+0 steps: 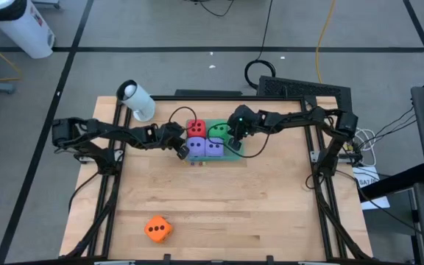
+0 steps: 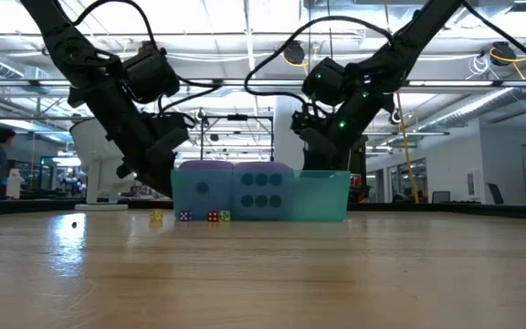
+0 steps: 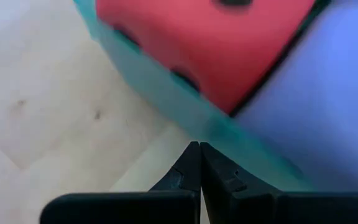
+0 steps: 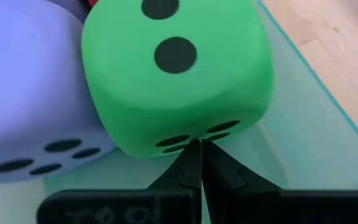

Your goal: Pick & Place Dice

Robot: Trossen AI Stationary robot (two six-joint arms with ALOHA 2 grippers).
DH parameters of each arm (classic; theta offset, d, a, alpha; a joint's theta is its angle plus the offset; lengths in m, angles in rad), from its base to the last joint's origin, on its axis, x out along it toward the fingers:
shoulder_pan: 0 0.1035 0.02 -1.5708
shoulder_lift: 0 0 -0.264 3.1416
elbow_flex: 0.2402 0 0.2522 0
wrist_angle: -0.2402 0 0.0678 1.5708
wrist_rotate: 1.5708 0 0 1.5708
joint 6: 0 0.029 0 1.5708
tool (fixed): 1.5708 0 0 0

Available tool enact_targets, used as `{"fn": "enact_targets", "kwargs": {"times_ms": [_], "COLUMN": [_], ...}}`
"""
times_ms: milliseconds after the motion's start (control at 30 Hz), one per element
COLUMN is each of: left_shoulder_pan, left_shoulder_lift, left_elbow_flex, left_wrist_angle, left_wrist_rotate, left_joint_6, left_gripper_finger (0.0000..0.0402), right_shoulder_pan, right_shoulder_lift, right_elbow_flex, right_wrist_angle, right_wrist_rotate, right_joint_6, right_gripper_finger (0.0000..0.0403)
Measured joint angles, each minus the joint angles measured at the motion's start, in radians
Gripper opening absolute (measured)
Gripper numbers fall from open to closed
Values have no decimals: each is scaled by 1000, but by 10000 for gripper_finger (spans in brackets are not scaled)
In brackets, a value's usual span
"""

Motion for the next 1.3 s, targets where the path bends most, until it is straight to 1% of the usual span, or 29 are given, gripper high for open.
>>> {"fn": "enact_targets", "kwargs": {"times_ms": [167, 233, 400, 533, 733, 933, 1033, 1133, 1200, 1300], "left_shoulder_pan": [10, 11, 11, 11, 11, 11, 8, -9, -34, -90], "left_shoulder_lift": [14, 14, 14, 14, 10, 4, -43, -120, -189, -301], "left_elbow_flex": [0, 0, -1, -1, -1, -1, 0, 0, 0, 0], "left_wrist_angle": [26, 30, 30, 28, 9, -15, -54, -143, -198, -275], "left_wrist_rotate": [17, 20, 21, 21, 19, 16, -13, -60, -98, -147], "left_joint_6": [14, 16, 26, 26, 27, 43, 50, 51, 51, 52], "left_gripper_finger": [2, 4, 2, 7, 4, 8, 3, 6, 4, 3], "right_shoulder_pan": [6, 6, 8, 9, 10, 14, 19, 39, 59, 94], "right_shoulder_lift": [42, 45, 44, 39, 36, 21, -20, -86, -144, -242], "right_elbow_flex": [44, 54, 57, 59, 60, 60, 60, 60, 59, 33], "right_wrist_angle": [30, 48, 67, 37, -12, -16, -34, -75, -105, -86], "right_wrist_rotate": [-3, -19, -16, -18, -19, -17, 23, 127, 173, 150], "right_joint_6": [-21, -44, -89, -36, 39, 41, 36, -11, -46, -113], "right_gripper_finger": [0, 0, 0, 0, 0, 0, 0, 0, 0, 0]}}
